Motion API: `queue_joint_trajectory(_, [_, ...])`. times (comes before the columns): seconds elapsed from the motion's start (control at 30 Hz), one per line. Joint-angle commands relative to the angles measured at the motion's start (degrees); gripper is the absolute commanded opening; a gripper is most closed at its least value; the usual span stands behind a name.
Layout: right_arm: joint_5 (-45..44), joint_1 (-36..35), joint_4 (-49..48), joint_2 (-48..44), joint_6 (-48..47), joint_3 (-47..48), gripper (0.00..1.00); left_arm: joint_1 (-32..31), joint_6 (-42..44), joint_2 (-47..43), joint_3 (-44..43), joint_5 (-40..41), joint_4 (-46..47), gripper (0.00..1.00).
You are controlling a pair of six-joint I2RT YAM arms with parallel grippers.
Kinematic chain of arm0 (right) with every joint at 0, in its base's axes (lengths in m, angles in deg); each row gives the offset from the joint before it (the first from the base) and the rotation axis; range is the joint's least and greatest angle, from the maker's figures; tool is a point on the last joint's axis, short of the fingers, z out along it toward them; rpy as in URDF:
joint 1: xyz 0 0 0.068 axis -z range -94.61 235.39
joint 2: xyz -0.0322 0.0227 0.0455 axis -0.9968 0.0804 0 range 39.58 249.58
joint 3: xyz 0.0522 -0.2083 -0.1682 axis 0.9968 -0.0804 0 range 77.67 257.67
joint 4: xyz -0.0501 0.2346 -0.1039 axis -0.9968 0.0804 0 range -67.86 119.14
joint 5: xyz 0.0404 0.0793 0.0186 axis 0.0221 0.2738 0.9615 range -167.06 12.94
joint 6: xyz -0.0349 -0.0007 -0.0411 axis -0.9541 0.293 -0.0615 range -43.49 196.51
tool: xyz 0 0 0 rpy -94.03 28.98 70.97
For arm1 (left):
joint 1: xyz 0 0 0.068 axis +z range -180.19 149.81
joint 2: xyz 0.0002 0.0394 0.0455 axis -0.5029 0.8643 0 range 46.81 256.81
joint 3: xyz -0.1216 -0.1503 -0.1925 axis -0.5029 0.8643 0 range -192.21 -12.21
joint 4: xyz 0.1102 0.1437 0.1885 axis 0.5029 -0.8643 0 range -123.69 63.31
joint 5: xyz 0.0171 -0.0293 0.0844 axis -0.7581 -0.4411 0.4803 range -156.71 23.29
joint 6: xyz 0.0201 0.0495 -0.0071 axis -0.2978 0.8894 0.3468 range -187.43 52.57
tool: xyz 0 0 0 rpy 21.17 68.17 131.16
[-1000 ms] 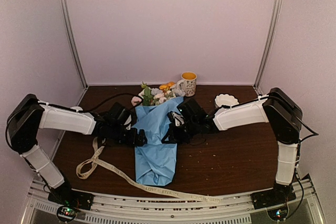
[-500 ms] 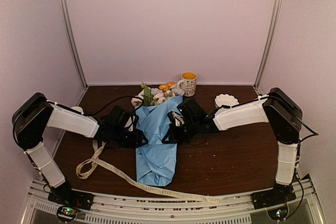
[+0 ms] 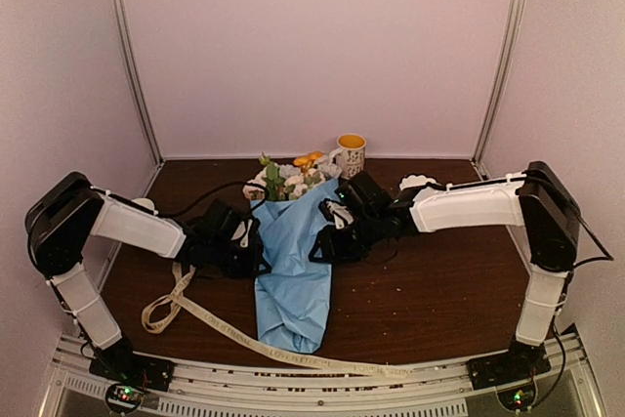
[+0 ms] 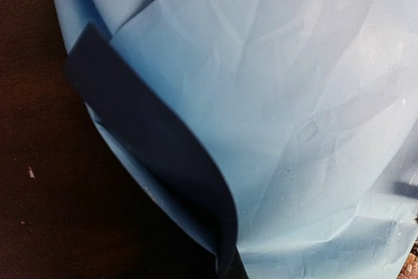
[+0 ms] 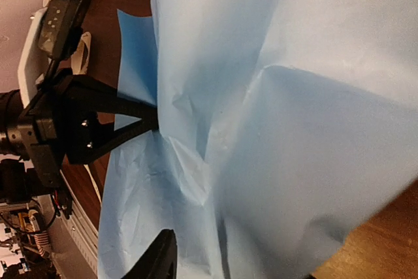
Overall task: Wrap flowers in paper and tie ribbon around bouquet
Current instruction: Pass from the right arm to the left, then pick up the ribbon from the center of the board.
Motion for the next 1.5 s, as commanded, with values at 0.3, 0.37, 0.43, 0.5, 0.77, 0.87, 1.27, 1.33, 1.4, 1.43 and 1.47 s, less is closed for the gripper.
queue_joint_trajectory(0.3, [-17.91, -16.64, 22.25, -21.59, -18.94, -10.65, 0.52, 0.2, 0.14, -0.61, 1.48, -0.74, 1.58, 0.0])
queue_joint_trajectory(0.37, [-21.92, -22.78, 25.02, -19.58, -20.39, -10.31, 0.53, 0.2, 0.59, -0.63, 1.39, -0.6, 1.33, 0.0])
queue_joint_trajectory(0.43, [-25.32, -28.18, 25.79, -16.21, -20.91, -9.09, 0.54, 0.2, 0.77, -0.56, 1.3, -0.55, 1.15, 0.0])
queue_joint_trajectory(0.5, [-24.94, -32.3, 24.76, -12.37, -22.39, -7.1, 0.56, 0.2, 1.02, -0.46, 1.0, -0.5, 0.72, 0.0])
queue_joint_trajectory(0.77, [-26.74, -36.24, 23.44, -1.9, -25.01, -2.73, 0.59, 0.2, 2.29, -1.15, 0.44, 0.64, -1.48, 0.0])
queue_joint_trajectory(0.87, [-27.88, -36.41, 23.42, -0.62, -24.72, -4.13, 0.56, 0.2, 2.53, -0.99, 0.18, 0.66, -1.8, 0.0])
queue_joint_trajectory(1.27, [-29.07, -36.3, 23.8, -2.43, -25.21, -5.53, 0.0, 0.28, 3.44, -0.54, -1.31, 0.96, -3.34, 0.0])
queue_joint_trajectory(1.33, [-29.38, -36.17, 23.9, -3.49, -25.12, -5.8, 0.0, 0.28, 3.71, -0.67, -1.55, 1.08, -3.8, 0.0])
queue_joint_trajectory(1.4, [-29.73, -35.65, 23.96, -5.06, -24.83, -6.3, 0.0, 0.44, 3.57, -0.93, -1.69, 0.29, -3.74, 0.0])
queue_joint_trajectory(1.43, [-29.89, -35.29, 23.88, -5.81, -24.56, -6.8, 0.0, 0.53, 3.32, -1.21, -1.77, -0.38, -3.38, 0.0])
queue_joint_trajectory(1.47, [-29.8, -34.79, 23.61, -6.85, -24.34, -7.28, 0.0, 0.55, 3.2, -1.6, -1.97, -1.09, -3.23, 0.0])
